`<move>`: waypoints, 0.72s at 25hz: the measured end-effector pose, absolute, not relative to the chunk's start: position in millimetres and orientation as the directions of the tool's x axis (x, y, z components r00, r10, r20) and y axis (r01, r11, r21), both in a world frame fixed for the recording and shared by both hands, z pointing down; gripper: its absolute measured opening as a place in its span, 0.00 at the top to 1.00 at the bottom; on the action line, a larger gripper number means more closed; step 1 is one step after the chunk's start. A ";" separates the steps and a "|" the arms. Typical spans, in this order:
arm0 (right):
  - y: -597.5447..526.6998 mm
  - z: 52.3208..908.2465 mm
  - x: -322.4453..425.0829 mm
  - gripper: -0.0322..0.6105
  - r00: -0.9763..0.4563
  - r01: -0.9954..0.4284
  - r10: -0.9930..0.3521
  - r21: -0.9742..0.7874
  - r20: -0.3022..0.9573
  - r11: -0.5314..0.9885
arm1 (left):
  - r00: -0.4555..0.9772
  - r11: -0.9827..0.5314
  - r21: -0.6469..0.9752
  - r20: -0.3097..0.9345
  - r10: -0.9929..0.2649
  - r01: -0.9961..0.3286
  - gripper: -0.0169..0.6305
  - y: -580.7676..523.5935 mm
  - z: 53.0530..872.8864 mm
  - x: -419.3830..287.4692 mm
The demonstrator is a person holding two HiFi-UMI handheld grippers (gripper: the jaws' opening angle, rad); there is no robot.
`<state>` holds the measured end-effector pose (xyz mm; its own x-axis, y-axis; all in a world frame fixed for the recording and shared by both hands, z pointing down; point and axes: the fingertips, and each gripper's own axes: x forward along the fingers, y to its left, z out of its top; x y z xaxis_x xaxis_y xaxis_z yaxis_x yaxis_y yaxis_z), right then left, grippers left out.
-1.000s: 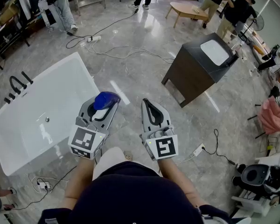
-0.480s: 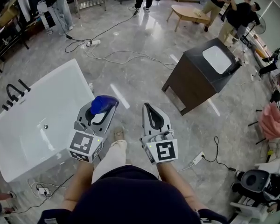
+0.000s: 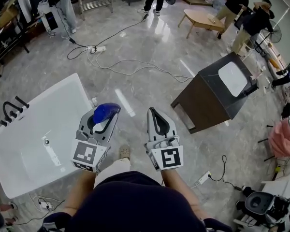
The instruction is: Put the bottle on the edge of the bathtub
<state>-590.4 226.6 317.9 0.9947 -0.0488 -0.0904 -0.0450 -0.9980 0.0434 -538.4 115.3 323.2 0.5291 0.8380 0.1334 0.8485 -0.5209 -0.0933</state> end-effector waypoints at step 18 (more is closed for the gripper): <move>238.5 339.4 -411.8 0.95 0.984 -0.170 -0.171 0.026 -0.045 -0.985 | 0.633 -0.633 -0.058 0.153 0.759 0.772 0.74 114.6 341.8 -380.7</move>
